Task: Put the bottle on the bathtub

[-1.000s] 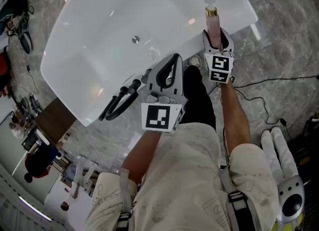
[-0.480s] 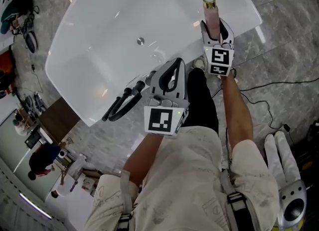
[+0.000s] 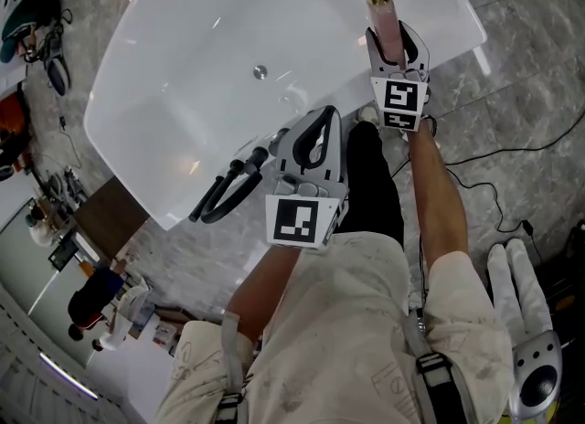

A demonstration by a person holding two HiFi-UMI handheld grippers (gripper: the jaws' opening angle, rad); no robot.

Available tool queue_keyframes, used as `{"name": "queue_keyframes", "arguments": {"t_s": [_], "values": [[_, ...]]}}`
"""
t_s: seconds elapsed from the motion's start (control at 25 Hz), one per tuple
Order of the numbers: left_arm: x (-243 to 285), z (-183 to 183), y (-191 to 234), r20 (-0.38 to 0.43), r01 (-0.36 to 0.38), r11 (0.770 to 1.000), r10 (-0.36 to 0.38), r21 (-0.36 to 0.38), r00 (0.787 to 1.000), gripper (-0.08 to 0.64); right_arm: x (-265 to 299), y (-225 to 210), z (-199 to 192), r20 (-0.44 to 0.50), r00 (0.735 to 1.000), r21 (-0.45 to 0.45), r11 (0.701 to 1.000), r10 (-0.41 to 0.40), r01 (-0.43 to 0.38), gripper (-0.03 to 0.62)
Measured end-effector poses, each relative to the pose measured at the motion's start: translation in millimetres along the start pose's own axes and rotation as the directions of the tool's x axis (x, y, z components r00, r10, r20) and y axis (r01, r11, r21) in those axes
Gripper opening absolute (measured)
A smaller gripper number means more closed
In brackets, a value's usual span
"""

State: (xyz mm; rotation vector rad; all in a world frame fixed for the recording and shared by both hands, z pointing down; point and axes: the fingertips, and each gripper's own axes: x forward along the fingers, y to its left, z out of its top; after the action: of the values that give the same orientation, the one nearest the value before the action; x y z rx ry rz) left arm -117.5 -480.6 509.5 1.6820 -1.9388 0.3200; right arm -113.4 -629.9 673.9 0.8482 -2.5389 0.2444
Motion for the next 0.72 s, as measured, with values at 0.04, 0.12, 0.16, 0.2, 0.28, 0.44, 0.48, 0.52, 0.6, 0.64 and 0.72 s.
{"name": "queue_keyframes", "arguments": {"t_s": [0.04, 0.12, 0.16, 0.2, 0.28, 0.44, 0.48, 0.52, 0.6, 0.64, 0.72], "values": [[-0.5, 1.0, 0.2, 0.002, -0.002, 1.000, 0.002, -0.002, 1.000, 0.002, -0.9, -0.7, 0.8, 0.001, 1.000, -0.002, 1.000, -0.002, 0.002, 0.215], [-1.1, 1.2, 0.6, 0.003, -0.003, 1.000, 0.003, -0.004, 1.000, 0.002, -4.8, -2.3, 1.9, 0.003, 1.000, -0.007, 1.000, -0.006, 0.006, 0.215], [-1.2, 0.2, 0.6, 0.001, -0.001, 1.000, 0.001, -0.004, 1.000, 0.002, -7.2, -2.8, 2.0, 0.003, 1.000, -0.010, 1.000, -0.007, 0.007, 0.215], [-1.2, -0.7, 0.5, 0.000, 0.000, 1.000, 0.000, -0.004, 1.000, 0.002, -9.7, -2.7, 1.7, 0.002, 1.000, -0.013, 1.000, -0.006, 0.006, 0.215], [-1.2, -1.1, 0.6, 0.002, 0.002, 1.000, -0.002, -0.007, 1.000, 0.002, -14.9, -1.2, 1.1, -0.001, 1.000, -0.024, 1.000, -0.003, 0.003, 0.215], [-2.4, 0.4, -2.0, 0.010, 0.004, 1.000, -0.004, -0.011, 1.000, 0.002, -27.4, 1.0, -1.8, -0.005, 1.000, -0.047, 0.999, -0.009, 0.008, 0.215], [-2.5, 0.0, -3.6, 0.010, 0.006, 1.000, -0.006, -0.010, 1.000, 0.002, -30.8, 0.6, -3.1, -0.007, 1.000, -0.047, 0.999, -0.012, 0.012, 0.215], [-2.6, -0.4, -5.2, 0.010, 0.008, 1.000, -0.008, -0.009, 1.000, 0.002, -34.1, -0.1, -4.6, -0.010, 1.000, -0.046, 0.999, -0.016, 0.015, 0.215], [-2.3, -1.2, -7.9, 0.011, 0.010, 1.000, -0.010, -0.007, 1.000, 0.002, -40.5, -2.1, -7.4, -0.019, 1.000, -0.038, 0.999, -0.023, 0.022, 0.215], [-2.0, -1.5, -8.8, 0.011, 0.011, 1.000, -0.011, -0.007, 1.000, 0.002, -43.8, -3.1, -8.6, -0.024, 0.999, -0.036, 0.999, -0.026, 0.025, 0.215], [-1.9, -2.3, -10.2, 0.012, 0.013, 1.000, -0.013, -0.005, 1.000, 0.002, -50.4, -4.4, -11.4, -0.027, 0.999, -0.036, 0.999, -0.031, 0.030, 0.215]]}}
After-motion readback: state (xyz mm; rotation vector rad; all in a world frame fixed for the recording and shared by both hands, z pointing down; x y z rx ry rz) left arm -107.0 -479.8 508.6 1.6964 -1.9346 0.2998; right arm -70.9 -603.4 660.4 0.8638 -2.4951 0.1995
